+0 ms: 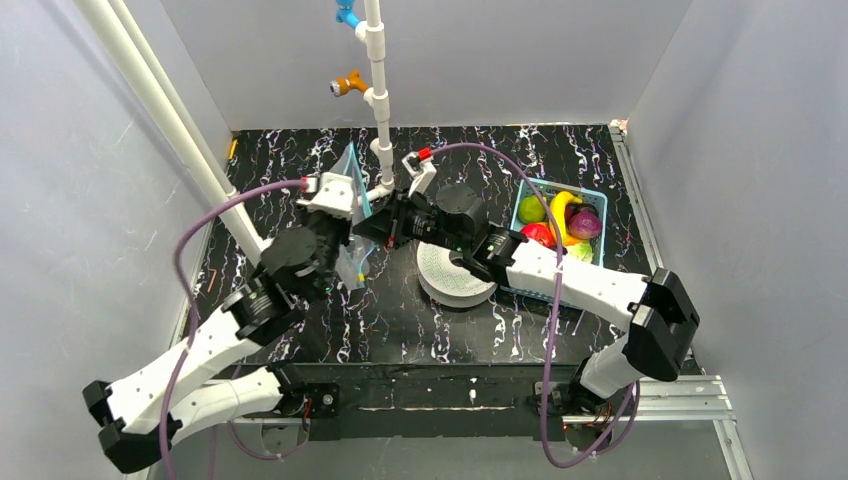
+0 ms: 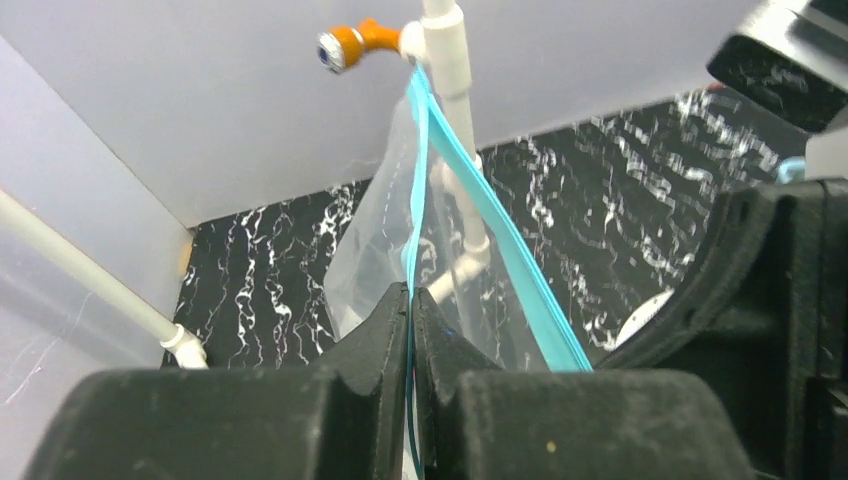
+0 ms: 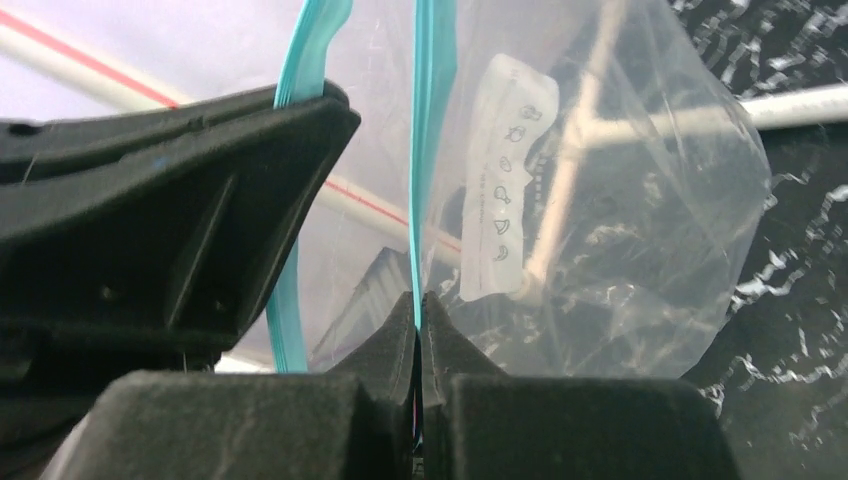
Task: Place the food in the zip-top bag and seal the zipper
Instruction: Open the zipper of the food storage bag.
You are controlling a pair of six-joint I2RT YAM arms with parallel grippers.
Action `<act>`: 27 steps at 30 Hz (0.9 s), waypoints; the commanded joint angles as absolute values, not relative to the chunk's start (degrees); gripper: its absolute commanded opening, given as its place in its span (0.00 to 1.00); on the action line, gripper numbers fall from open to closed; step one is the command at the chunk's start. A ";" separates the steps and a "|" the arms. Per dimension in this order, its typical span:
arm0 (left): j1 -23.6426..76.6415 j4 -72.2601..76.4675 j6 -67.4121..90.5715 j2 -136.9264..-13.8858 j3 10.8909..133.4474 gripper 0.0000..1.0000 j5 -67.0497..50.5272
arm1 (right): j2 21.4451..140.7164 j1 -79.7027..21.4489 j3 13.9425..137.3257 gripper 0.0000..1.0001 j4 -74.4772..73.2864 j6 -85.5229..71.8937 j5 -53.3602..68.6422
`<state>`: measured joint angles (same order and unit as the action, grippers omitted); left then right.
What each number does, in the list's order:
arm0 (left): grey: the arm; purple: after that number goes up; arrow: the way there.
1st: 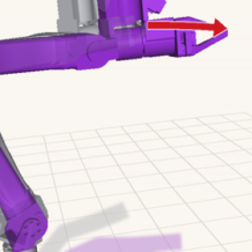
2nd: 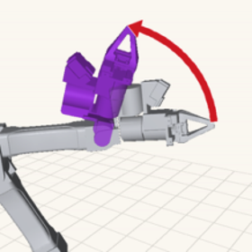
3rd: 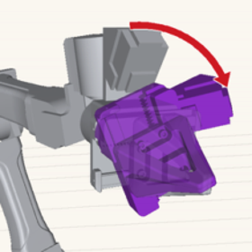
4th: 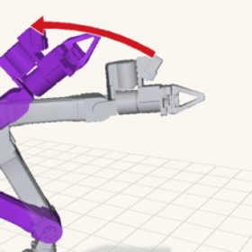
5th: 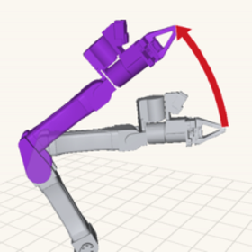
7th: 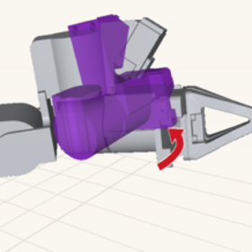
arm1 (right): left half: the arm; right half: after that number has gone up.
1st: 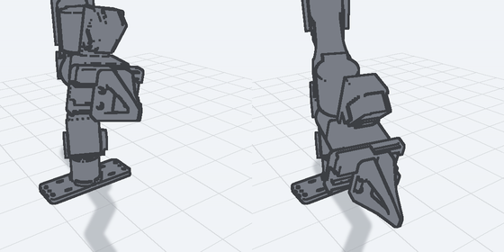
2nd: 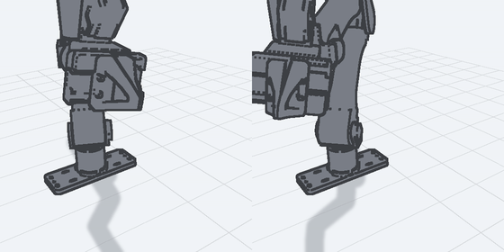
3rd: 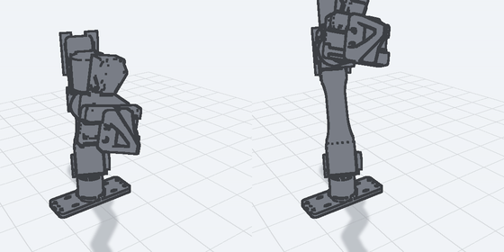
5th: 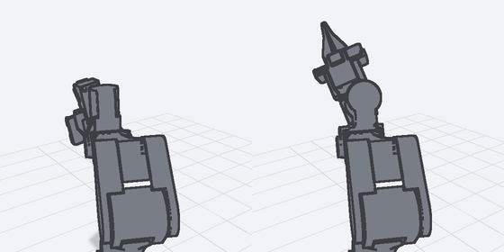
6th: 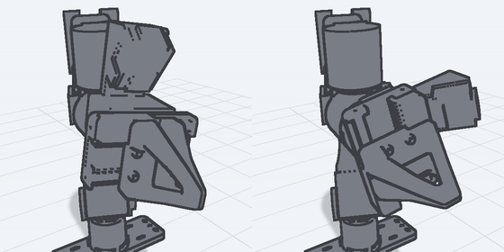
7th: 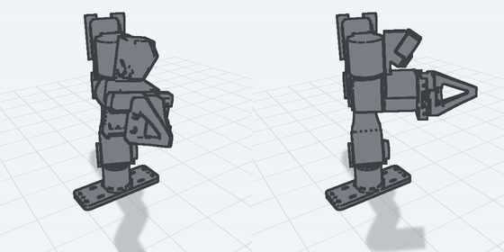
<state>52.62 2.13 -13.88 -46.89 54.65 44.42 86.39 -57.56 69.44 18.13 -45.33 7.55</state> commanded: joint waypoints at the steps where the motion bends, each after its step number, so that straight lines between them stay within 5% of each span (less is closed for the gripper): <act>1: 52.76 -4.59 -12.14 -56.76 59.00 0.00 41.65 | 87.03 -53.04 66.27 0.01 14.33 -52.49 8.40; 7: 52.77 -11.63 -8.43 -70.15 63.74 0.00 38.87 | 82.87 -49.92 59.77 0.01 3.58 -50.25 4.76; 17: 52.78 -16.29 -0.45 -71.71 66.25 0.00 29.35 | 75.06 -49.83 56.95 0.01 -6.17 -44.72 -4.80; 24: 52.74 -18.66 2.13 -74.64 68.09 0.23 31.13 | 74.68 -49.86 59.24 0.01 -2.62 -45.26 -1.62; 27: 52.76 -19.14 2.90 -74.91 68.35 0.26 30.85 | 74.40 -49.85 59.65 0.01 -1.78 -45.18 -1.80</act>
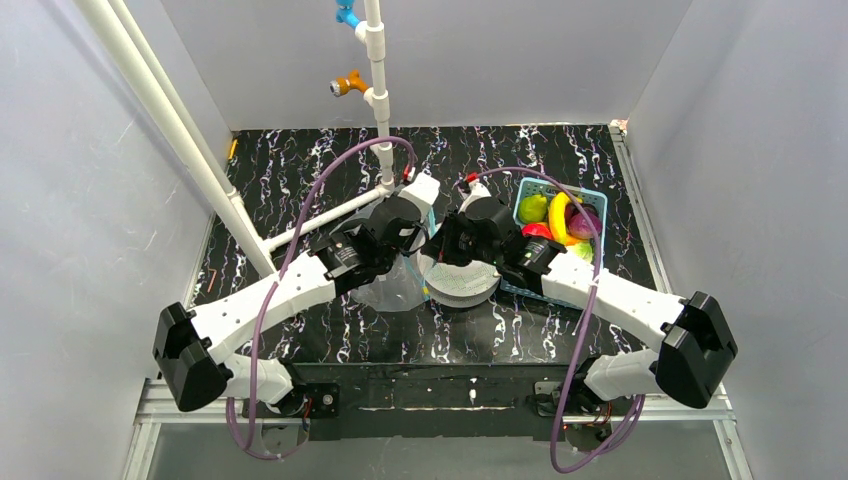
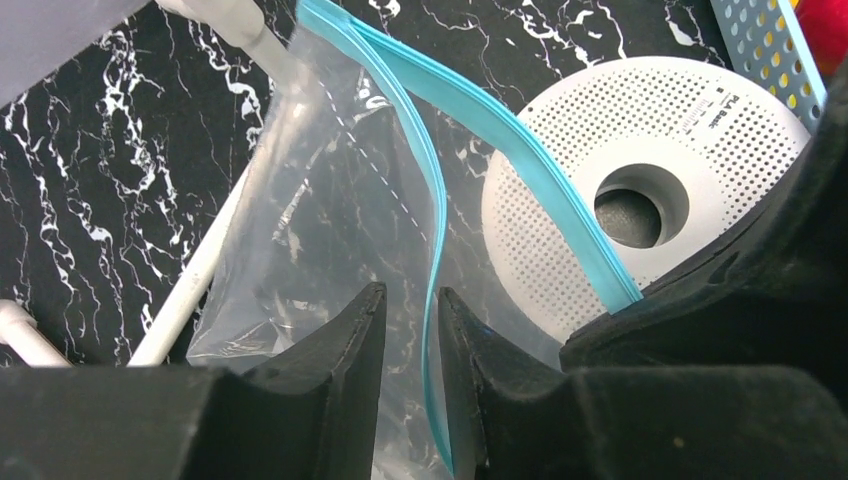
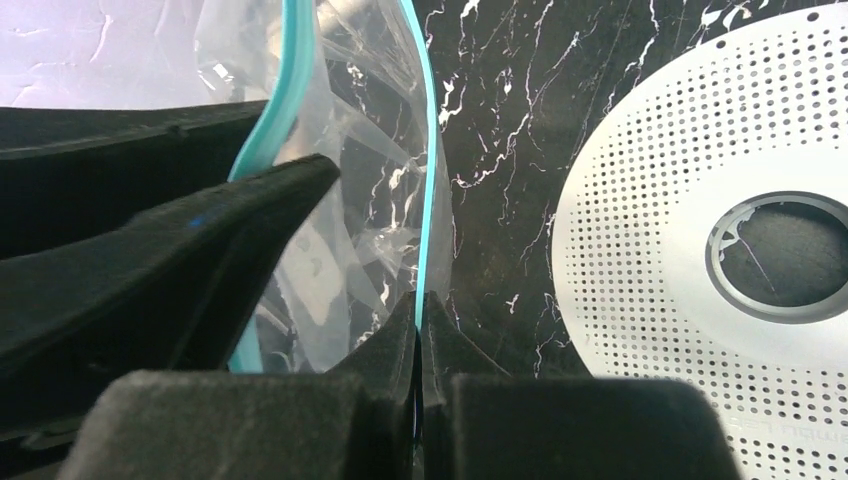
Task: Place the food in the zip-top bag and seal the zipper
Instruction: Open the zipper of the food storage bag.
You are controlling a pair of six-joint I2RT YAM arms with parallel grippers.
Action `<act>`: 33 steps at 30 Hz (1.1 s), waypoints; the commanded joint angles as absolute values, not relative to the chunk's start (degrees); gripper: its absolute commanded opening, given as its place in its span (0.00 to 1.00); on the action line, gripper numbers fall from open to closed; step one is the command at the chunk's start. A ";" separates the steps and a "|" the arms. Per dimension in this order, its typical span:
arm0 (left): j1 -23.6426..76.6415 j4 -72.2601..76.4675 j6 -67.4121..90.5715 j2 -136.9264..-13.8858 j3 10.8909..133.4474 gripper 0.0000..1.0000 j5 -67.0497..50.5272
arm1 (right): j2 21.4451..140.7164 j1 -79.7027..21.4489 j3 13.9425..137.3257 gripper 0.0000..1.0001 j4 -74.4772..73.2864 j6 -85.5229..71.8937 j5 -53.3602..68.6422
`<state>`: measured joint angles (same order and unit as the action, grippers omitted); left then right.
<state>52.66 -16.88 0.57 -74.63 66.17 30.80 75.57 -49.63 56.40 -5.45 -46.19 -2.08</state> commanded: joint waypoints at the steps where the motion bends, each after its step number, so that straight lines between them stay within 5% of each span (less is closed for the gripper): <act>1: 52.77 -19.18 3.04 -74.97 68.39 0.27 30.73 | 74.27 -49.86 59.70 0.01 -1.56 -45.18 -1.85; 6: 52.76 -19.88 3.19 -75.14 68.87 0.27 28.79 | 73.71 -49.89 59.72 0.01 -1.90 -45.09 -2.35; 9: 52.74 -20.93 2.44 -75.26 69.71 0.01 28.16 | 73.58 -49.92 59.66 0.01 -1.92 -44.88 -2.86; 15: 52.80 -19.26 -4.21 -72.41 68.50 0.00 38.04 | 74.74 -48.79 58.33 0.01 -8.26 -47.74 -12.24; 25: 52.74 -18.39 -5.98 -72.50 67.89 0.00 38.09 | 78.77 -45.75 59.27 0.02 -7.48 -45.37 1.87; 27: 52.75 -19.11 -4.97 -73.21 68.38 0.00 37.01 | 78.33 -45.71 60.05 0.10 -7.38 -44.02 2.66; 33: 52.73 -21.15 -4.48 -75.63 69.85 0.00 36.92 | 75.09 -45.58 62.82 0.54 -13.01 -39.78 1.05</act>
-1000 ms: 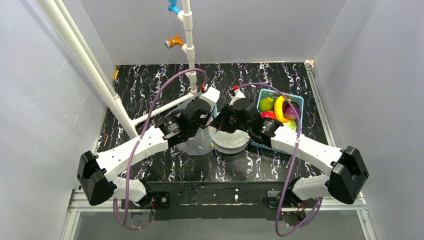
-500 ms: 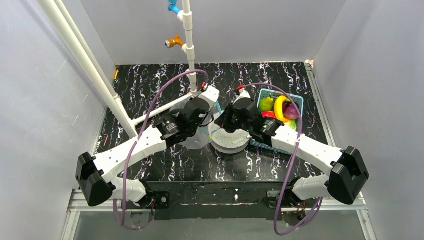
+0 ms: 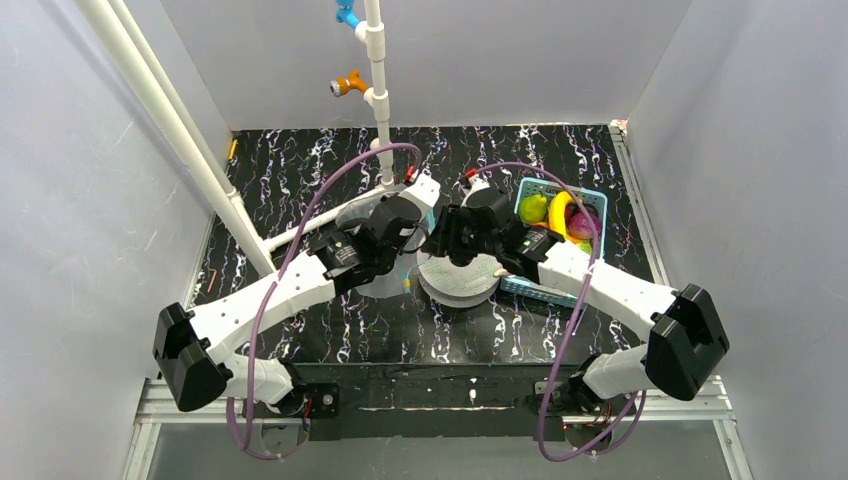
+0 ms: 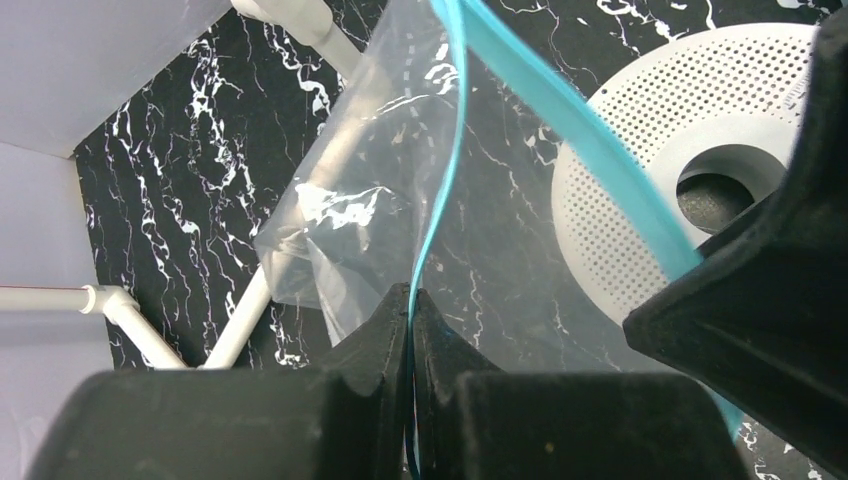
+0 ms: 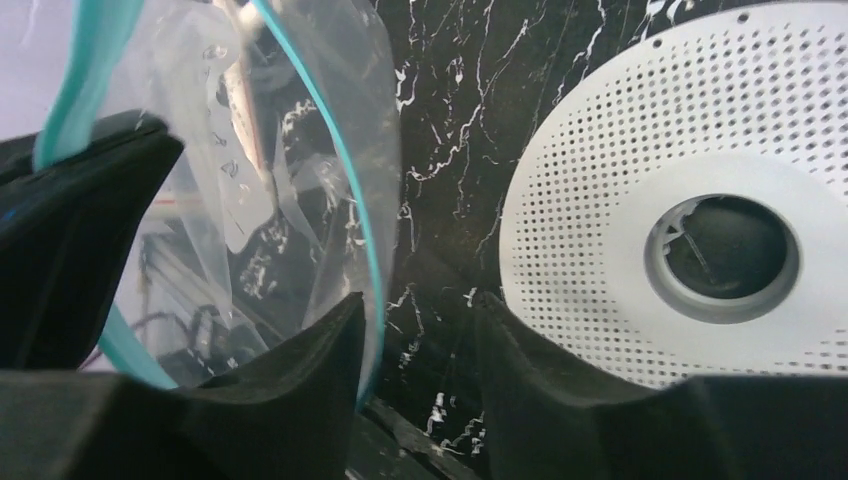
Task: Place the food in the zip-top bag and seal the zipper
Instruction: Open the zipper of the food storage bag, then pick up the fake vegetable from the bin.
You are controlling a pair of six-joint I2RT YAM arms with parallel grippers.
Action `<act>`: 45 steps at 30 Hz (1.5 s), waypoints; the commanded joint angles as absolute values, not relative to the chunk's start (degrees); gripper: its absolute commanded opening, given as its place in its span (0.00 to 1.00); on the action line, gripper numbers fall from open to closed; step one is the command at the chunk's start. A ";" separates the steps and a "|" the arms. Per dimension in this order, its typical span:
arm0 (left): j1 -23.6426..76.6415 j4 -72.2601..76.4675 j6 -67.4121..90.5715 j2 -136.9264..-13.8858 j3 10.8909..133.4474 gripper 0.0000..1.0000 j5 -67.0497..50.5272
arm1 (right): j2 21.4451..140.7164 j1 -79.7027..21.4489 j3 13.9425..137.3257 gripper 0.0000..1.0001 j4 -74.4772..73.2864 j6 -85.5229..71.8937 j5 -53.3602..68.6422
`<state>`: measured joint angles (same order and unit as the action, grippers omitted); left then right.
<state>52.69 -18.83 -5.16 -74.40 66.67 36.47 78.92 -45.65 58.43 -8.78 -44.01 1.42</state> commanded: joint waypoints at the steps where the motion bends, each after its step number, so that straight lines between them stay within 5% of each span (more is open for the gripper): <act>1: 52.74 -21.53 -4.45 -76.22 70.17 0.00 37.09 | 74.17 -45.53 63.24 0.60 -14.59 -39.18 0.40; 7: 52.74 -22.14 -3.86 -77.03 70.54 0.00 36.70 | 64.32 -44.83 61.25 0.86 -21.05 -36.81 -8.92; 13: 52.73 -22.26 -3.23 -77.13 70.82 0.00 35.99 | 53.11 -42.75 53.95 0.98 -29.28 -47.76 -28.35; 21: 52.74 -22.30 -2.60 -76.59 70.68 0.00 34.62 | 42.64 -31.45 40.47 0.99 -28.19 -63.42 -28.39; 40: 52.74 -22.15 -1.83 -76.52 70.72 0.00 31.49 | 57.25 -19.21 37.81 0.92 -19.89 -65.65 -17.04; 45: 52.73 -22.54 -1.47 -76.37 71.04 0.00 30.90 | 58.35 -18.91 36.63 0.81 -19.03 -67.16 -16.94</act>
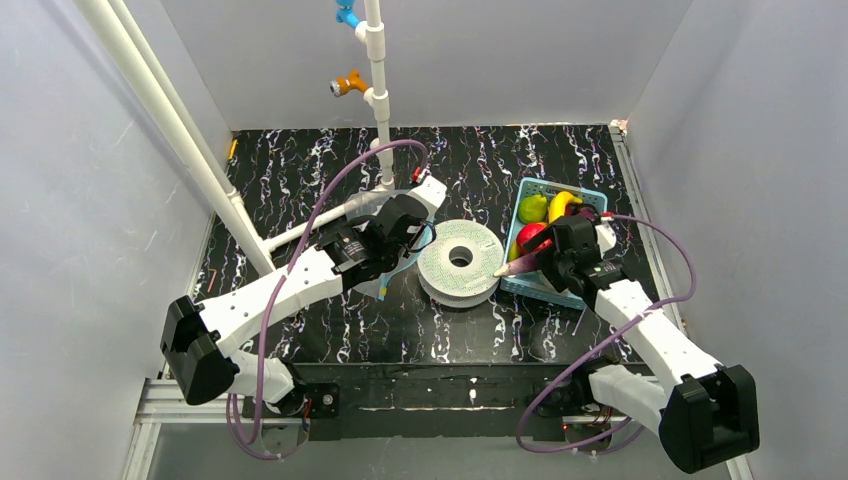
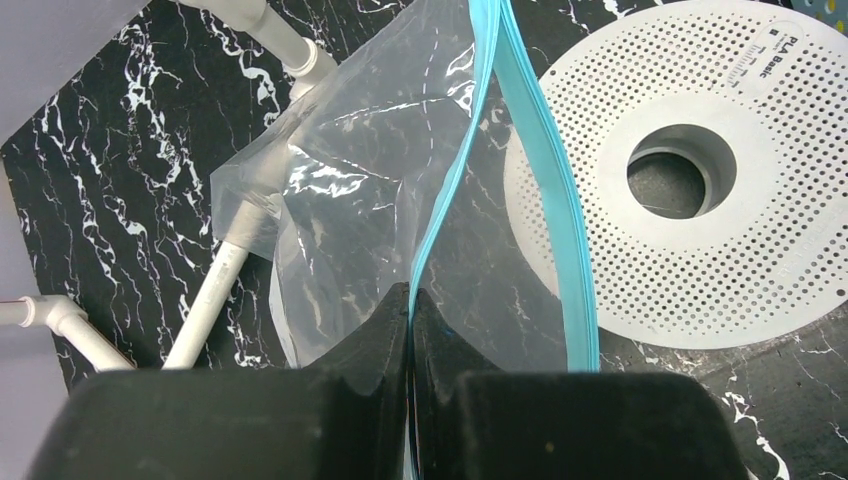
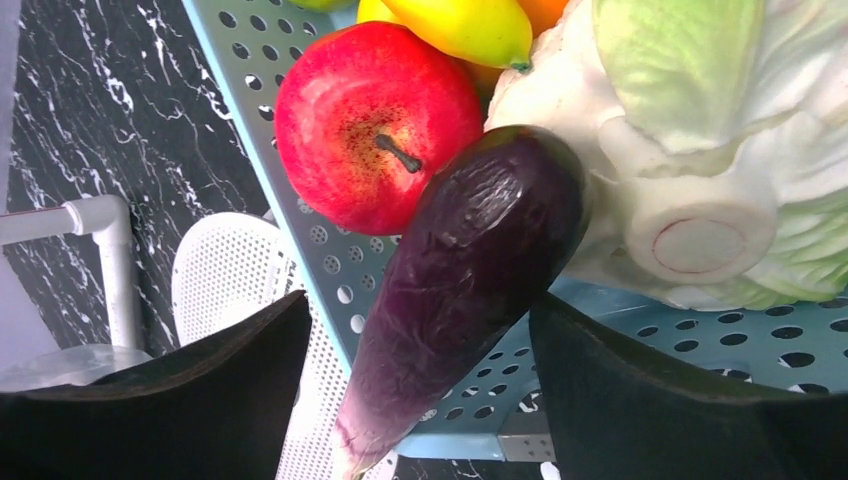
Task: Place the food in the zip-top bag and seal the zipper
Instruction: Pick up the fake vegetable from the bin, then place the fake vegetable in the zipper food storage bag.
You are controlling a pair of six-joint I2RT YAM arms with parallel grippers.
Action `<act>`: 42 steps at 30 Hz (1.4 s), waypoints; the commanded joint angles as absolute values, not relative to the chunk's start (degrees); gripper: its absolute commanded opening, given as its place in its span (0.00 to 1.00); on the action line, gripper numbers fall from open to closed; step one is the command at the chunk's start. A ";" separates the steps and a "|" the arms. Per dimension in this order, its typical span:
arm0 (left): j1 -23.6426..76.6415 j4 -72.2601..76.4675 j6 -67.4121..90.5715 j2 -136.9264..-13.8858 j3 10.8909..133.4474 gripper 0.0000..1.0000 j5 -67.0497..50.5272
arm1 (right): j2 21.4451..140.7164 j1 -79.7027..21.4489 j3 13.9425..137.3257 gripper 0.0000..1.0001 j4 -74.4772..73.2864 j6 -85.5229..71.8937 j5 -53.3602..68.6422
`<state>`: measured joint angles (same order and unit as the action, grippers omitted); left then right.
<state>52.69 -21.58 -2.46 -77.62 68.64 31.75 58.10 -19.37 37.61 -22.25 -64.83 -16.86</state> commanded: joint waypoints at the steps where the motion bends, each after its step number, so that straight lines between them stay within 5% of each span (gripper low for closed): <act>1: 52.73 -22.55 -1.33 -76.27 71.03 0.00 30.74 | 58.20 -18.84 36.46 0.74 -18.84 -67.26 -16.96; 14: 52.74 -23.44 1.39 -76.55 71.77 0.00 27.88 | 54.56 -18.82 40.70 0.16 -19.85 -62.20 -13.75; 20: 52.73 -23.80 2.79 -75.80 71.92 0.00 28.06 | 52.86 -23.17 44.60 0.14 -12.98 -52.72 -8.70; 28: 52.74 -23.17 4.76 -74.66 71.43 0.00 28.19 | 56.49 -42.29 49.18 0.06 6.94 -40.36 -15.68; 42: 52.74 -17.82 8.24 -69.10 66.82 0.00 27.04 | 65.05 -62.21 50.70 0.07 32.87 -18.42 -43.84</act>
